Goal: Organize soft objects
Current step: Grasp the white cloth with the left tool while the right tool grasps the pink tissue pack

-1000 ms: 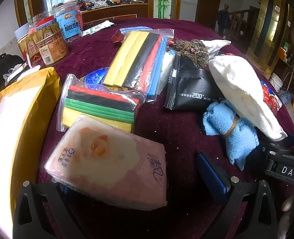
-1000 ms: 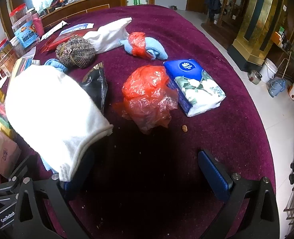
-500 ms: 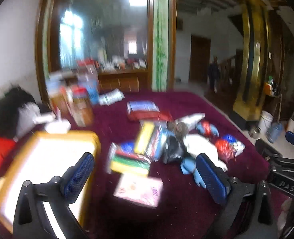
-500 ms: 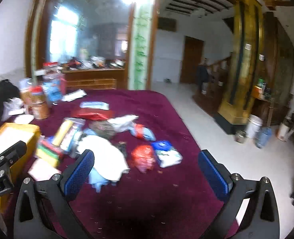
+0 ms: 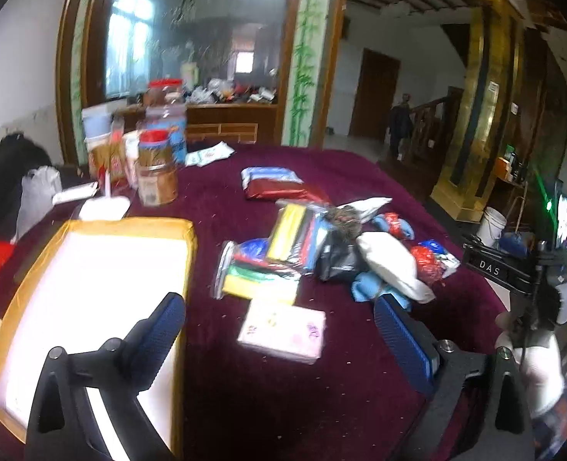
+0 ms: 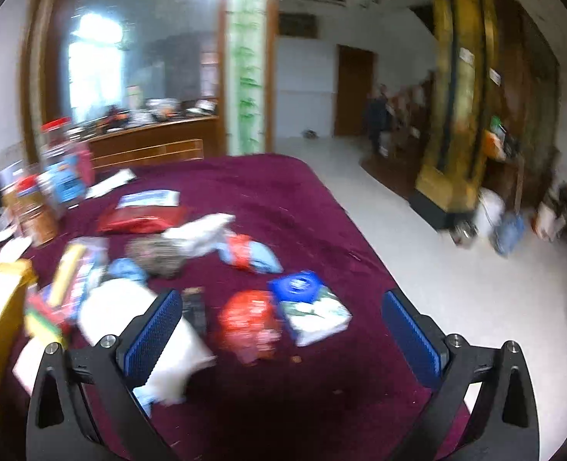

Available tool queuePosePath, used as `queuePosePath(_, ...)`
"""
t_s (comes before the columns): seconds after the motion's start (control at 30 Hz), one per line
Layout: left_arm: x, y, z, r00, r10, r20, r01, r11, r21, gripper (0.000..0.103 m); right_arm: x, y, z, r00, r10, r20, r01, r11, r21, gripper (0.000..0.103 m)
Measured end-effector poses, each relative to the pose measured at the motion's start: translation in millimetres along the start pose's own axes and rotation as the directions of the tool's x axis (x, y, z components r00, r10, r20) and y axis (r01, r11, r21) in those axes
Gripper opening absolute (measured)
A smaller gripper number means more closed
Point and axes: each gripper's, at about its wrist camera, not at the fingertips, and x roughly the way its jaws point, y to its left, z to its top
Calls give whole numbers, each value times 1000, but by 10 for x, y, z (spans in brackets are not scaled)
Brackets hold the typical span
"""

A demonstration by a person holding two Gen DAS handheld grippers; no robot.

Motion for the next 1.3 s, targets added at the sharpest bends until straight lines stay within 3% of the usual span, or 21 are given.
queuePosePath(0.1, 51, 101, 15, 1000, 14, -24, -15, 1000, -23, 100, 249, -230, -96, 996, 17, -82, -8, 994, 112, 102)
queuePosePath(0.2, 151, 59, 24, 998, 52, -33, -51, 998, 32, 98, 264, -317, -103, 997, 9, -75, 2, 990, 139, 102)
queuePosePath(0.27, 284, -7, 22, 997, 48, -59, -45, 998, 53, 83, 299, -308, -135, 995, 38, -92, -24, 989, 146, 102)
queuePosePath(0.4, 642, -239, 50, 985, -47, -167, 58, 997, 60, 81, 309, -232, -141, 993, 59, -102, -46, 991, 122, 102)
queuePosePath(0.53, 882, -541, 155, 965, -177, -192, 178, 984, -15, 83, 270, -236, -130, 992, 94, -86, -83, 988, 129, 102)
queuePosePath(0.6, 1039, -716, 238, 967, -183, -177, 182, 983, -20, 84, 253, -247, -132, 989, 119, -83, -106, 984, 141, 102)
queuePosePath(0.7, 1276, -908, 310, 974, -138, -179, 143, 990, 18, 83, 257, -283, -130, 993, 81, -82, -68, 986, 151, 101)
queuePosePath(0.73, 1377, -989, 330, 975, -124, -184, 133, 990, 38, 71, 276, -315, -132, 994, 60, -89, -45, 986, 159, 101)
queuePosePath(0.77, 1449, -1062, 344, 976, -117, -186, 130, 990, 59, 25, 301, -354, -136, 992, 78, -96, -59, 982, 181, 101)
queuePosePath(0.8, 1477, -1102, 357, 974, -122, -191, 138, 988, 73, 6, 313, -392, -141, 991, 88, -101, -67, 977, 201, 101)
queuePosePath(0.9, 1565, -1167, 363, 949, -167, -267, 197, 976, 91, 6, 318, -400, -142, 993, 68, -101, -47, 979, 200, 101)
queuePosePath(0.93, 1541, -1117, 352, 934, -215, -286, 238, 970, 47, 6, 315, -376, -142, 993, 63, -99, -44, 981, 189, 101)
queuePosePath(1.1, 1036, -791, 402, 923, -312, -223, 312, 949, -36, 6, 288, -279, -136, 995, 52, -89, -39, 990, 138, 101)
queuePosePath(1.2, 450, -361, 507, 934, -338, -120, 329, 940, -86, 7, 280, -215, -140, 993, 83, -89, -72, 990, 119, 101)
queuePosePath(1.3, -38, 42, 547, 955, -295, -32, 291, 952, -94, 7, 146, -13, -140, 978, 180, -102, -173, 982, 76, 101)
